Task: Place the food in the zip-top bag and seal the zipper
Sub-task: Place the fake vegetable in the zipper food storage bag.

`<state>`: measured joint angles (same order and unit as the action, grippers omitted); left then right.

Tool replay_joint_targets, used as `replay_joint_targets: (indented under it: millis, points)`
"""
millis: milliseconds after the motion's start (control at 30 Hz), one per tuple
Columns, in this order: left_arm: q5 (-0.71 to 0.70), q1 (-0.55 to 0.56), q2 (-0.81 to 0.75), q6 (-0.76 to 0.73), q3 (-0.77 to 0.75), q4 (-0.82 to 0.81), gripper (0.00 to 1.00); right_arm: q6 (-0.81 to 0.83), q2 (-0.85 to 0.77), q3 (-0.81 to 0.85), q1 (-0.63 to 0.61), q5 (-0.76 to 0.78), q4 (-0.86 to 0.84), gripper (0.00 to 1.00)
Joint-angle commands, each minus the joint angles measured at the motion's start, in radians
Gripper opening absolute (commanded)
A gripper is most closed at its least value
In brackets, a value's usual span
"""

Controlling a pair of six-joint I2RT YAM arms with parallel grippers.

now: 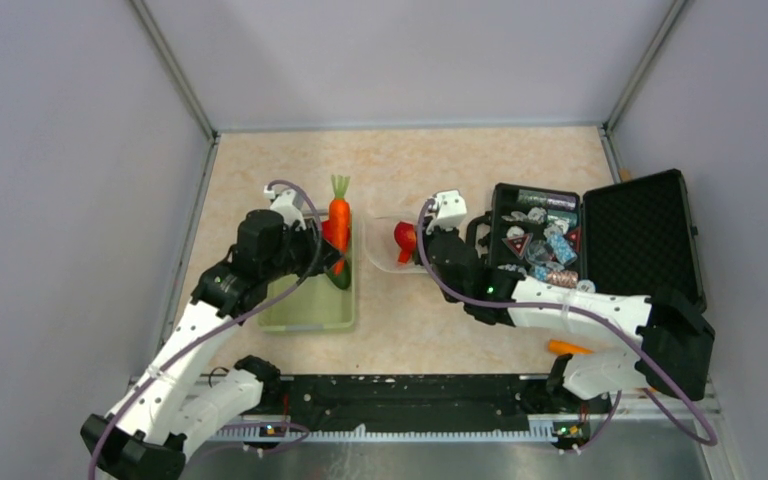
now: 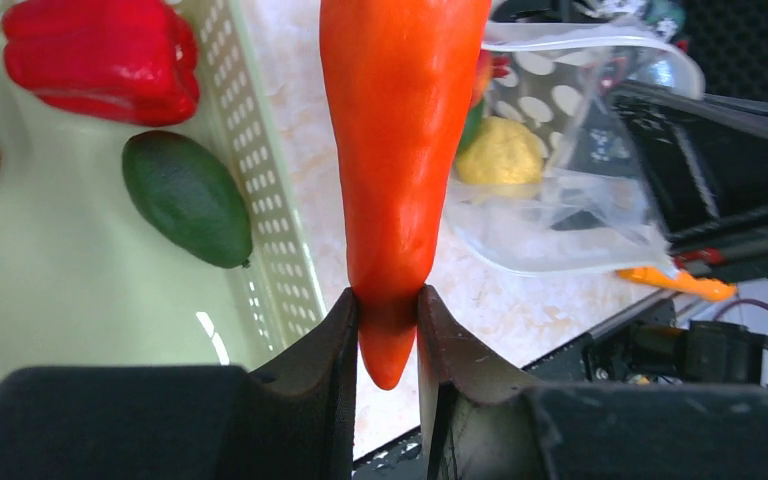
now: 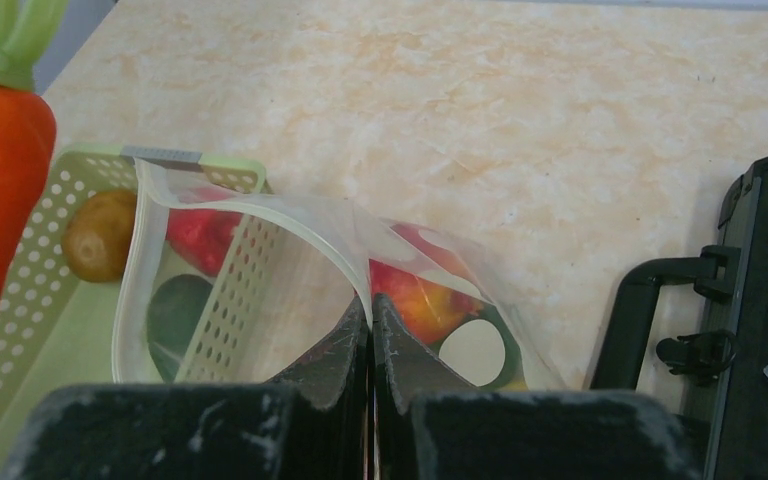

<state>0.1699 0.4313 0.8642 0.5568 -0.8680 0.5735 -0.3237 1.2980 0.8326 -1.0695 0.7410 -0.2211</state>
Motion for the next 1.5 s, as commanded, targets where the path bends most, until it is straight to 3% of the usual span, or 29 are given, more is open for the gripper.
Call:
replay_joint_targets:
  millis: [0, 333, 567, 667, 800, 867, 1100, 1333, 1467]
  points:
    - [0.101, -0.002, -0.054, -0.019, -0.049, -0.083, 0.0, -0.029, -0.007, 0.043, -0.001, -0.016, -0.019, 0.0]
    - [0.274, 0.003, -0.042, -0.055, -0.057, -0.042, 0.0, -0.059, -0.011, 0.026, 0.0, -0.019, -0.039, 0.0]
    - [0.545, 0.01, -0.058, -0.054, -0.042, -0.036, 0.0, -0.067, -0.024, 0.011, 0.0, -0.002, -0.044, 0.0]
    - [0.535, 0.021, -0.041, -0.06, -0.059, 0.034, 0.0, -0.071, -0.034, 0.0, 0.0, 0.009, -0.051, 0.0]
    - [0.351, 0.041, 0.027, -0.093, -0.091, 0.199, 0.0, -0.069, -0.049, -0.007, -0.001, 0.031, -0.05, 0.0]
    - [0.327, 0.044, 0.072, -0.111, -0.094, 0.26, 0.0, -0.064, -0.057, -0.011, -0.001, 0.032, -0.058, 0.0]
    - [0.487, 0.092, 0.095, -0.079, -0.114, 0.147, 0.0, -0.028, -0.057, -0.012, -0.001, 0.02, -0.078, 0.0]
    - [0.491, 0.096, 0.127, -0.074, -0.14, 0.123, 0.0, 0.061, -0.042, -0.041, -0.004, -0.019, -0.143, 0.0]
    - [0.441, 0.105, 0.164, -0.07, -0.149, 0.147, 0.0, 0.203, -0.059, -0.102, -0.045, -0.014, -0.319, 0.0]
